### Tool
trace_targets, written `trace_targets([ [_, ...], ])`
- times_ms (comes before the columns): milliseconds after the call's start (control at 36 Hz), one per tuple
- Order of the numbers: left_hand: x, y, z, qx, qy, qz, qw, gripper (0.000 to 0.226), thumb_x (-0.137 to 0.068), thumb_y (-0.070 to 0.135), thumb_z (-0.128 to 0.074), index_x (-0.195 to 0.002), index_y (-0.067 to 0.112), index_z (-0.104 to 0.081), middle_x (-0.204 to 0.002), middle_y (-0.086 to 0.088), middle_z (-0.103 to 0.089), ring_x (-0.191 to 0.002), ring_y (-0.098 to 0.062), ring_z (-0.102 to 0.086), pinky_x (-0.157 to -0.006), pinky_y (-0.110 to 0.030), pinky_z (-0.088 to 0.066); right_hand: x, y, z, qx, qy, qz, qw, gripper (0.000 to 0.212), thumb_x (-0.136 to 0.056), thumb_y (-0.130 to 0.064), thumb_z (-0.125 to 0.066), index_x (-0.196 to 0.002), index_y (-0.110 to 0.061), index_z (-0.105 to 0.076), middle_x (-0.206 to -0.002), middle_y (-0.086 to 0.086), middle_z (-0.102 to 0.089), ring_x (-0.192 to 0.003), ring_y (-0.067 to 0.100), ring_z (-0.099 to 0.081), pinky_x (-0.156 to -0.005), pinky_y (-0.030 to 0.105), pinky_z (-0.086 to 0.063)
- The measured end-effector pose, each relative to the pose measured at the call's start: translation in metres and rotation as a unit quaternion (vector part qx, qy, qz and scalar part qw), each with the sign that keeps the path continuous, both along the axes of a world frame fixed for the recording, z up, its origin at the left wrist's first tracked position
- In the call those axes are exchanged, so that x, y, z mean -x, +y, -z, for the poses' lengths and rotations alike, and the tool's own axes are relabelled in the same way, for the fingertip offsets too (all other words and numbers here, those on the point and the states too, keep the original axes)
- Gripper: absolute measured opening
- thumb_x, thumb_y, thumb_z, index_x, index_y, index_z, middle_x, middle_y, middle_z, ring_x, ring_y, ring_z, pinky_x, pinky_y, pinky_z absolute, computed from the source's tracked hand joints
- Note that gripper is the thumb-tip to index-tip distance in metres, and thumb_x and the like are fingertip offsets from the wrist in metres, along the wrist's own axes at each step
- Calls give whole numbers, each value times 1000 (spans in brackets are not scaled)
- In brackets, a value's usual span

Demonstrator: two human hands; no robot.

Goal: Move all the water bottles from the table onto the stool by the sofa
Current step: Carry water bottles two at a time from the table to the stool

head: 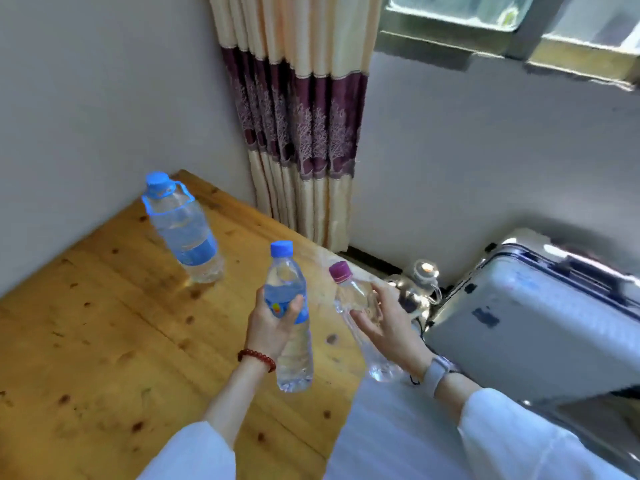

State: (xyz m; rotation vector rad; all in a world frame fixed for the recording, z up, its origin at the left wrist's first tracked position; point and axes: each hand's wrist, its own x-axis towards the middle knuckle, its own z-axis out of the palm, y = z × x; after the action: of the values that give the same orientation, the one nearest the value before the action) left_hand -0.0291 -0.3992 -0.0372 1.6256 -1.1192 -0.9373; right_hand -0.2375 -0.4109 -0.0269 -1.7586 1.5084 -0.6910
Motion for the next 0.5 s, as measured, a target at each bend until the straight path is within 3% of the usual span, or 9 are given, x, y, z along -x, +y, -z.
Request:
trace_targets([
  [83, 72, 5, -12, 10, -13, 71, 997, 73, -52, 66, -51, -107, 18, -47, -89, 2, -58, -82, -21, -59, -69, -32, -47, 69, 35, -9, 16, 12, 57, 998, 49, -83, -44, -56, -126, -29, -39, -115, -6, -54, -103, 9, -52, -86, 26, -41],
  [194, 185, 29, -23, 21, -28, 179, 983, 68, -53, 65, -52, -108, 27, -44, -90, 8, -58, -80, -10, -57, -70, -25, -41, 173, 97, -13, 10, 25, 166, 986, 50, -84, -45, -54, -128, -24, -41, -123, -5, -55, -109, 15, -55, -89, 31, -44],
  [306, 306, 69, -22, 26, -42, 300, 953, 64, -63, 53, -64, -116, 23, -44, -93, 11, -60, -82, 4, -58, -64, -5, -40, 280, 175, -11, 3, 35, 280, 959, 51, -87, -42, -54, -130, -19, -40, -130, -1, -52, -118, 19, -51, -94, 30, -39],
  [361, 365, 91, -20, 26, -67, 359, 930, 59, -71, 44, -70, -120, 24, -42, -99, 7, -62, -85, -2, -59, -69, -10, -42, 330, 215, -12, -5, 37, 339, 940, 54, -87, -44, -54, -132, -19, -38, -134, -1, -50, -121, 18, -49, -93, 29, -37],
  [444, 453, 124, -19, 24, -81, 438, 895, 65, -72, 44, -71, -125, 22, -39, -101, 0, -62, -88, -13, -60, -78, -28, -47, 398, 274, -13, -12, 27, 424, 905, 53, -85, -46, -54, -130, -24, -38, -133, -2, -51, -121, 19, -49, -88, 28, -37],
  [500, 510, 147, -21, 30, -102, 490, 865, 64, -73, 45, -69, -125, 23, -38, -91, 4, -61, -80, -14, -60, -71, -25, -46, 437, 311, -14, -3, 10, 480, 877, 51, -83, -46, -56, -127, -27, -39, -131, -3, -51, -119, 18, -49, -85, 24, -32],
])
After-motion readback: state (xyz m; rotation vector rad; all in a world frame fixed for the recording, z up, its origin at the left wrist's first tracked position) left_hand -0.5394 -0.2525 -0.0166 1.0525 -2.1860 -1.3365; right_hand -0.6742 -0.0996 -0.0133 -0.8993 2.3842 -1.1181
